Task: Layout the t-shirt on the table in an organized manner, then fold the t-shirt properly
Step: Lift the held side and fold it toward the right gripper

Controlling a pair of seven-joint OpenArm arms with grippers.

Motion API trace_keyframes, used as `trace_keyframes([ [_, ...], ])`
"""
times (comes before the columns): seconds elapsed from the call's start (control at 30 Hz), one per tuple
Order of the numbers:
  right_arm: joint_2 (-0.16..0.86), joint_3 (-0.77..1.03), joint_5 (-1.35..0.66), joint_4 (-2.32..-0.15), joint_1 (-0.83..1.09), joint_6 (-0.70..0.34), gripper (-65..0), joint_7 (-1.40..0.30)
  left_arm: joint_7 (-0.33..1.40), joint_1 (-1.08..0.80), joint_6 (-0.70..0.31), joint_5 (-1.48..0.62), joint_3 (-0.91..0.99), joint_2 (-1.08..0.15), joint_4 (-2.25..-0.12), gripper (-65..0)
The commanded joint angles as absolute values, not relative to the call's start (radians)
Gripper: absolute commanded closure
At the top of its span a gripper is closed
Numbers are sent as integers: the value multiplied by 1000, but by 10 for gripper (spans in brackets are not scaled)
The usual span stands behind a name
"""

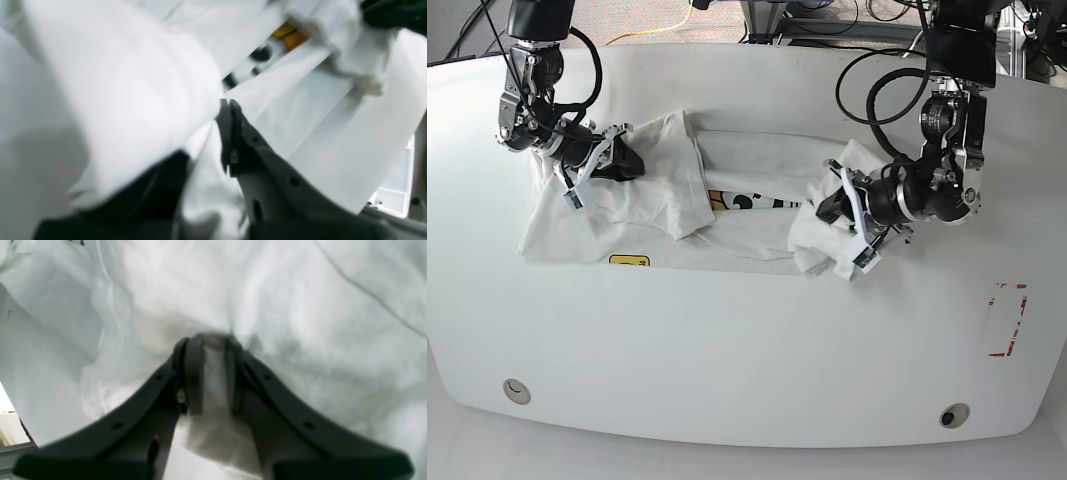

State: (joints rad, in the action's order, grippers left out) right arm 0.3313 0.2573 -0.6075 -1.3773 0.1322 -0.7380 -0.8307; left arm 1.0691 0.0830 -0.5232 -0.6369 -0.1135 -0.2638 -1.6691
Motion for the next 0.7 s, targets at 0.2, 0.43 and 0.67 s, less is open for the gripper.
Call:
trace_keyframes([
  [0.2, 337, 251, -481, -1357, 151, -698, -130, -952, 1049, 74, -532, -654, 18, -378, -1730, -4],
  [0.43, 337, 251, -481, -1357, 157, -698, -130, -954, 1049, 81, -532, -654, 13, -360, -1730, -4],
  [0.67, 337, 251, -481, -1357, 159, -698, -130, -954, 1049, 125, -524, -647, -16, -249, -1685, -4],
])
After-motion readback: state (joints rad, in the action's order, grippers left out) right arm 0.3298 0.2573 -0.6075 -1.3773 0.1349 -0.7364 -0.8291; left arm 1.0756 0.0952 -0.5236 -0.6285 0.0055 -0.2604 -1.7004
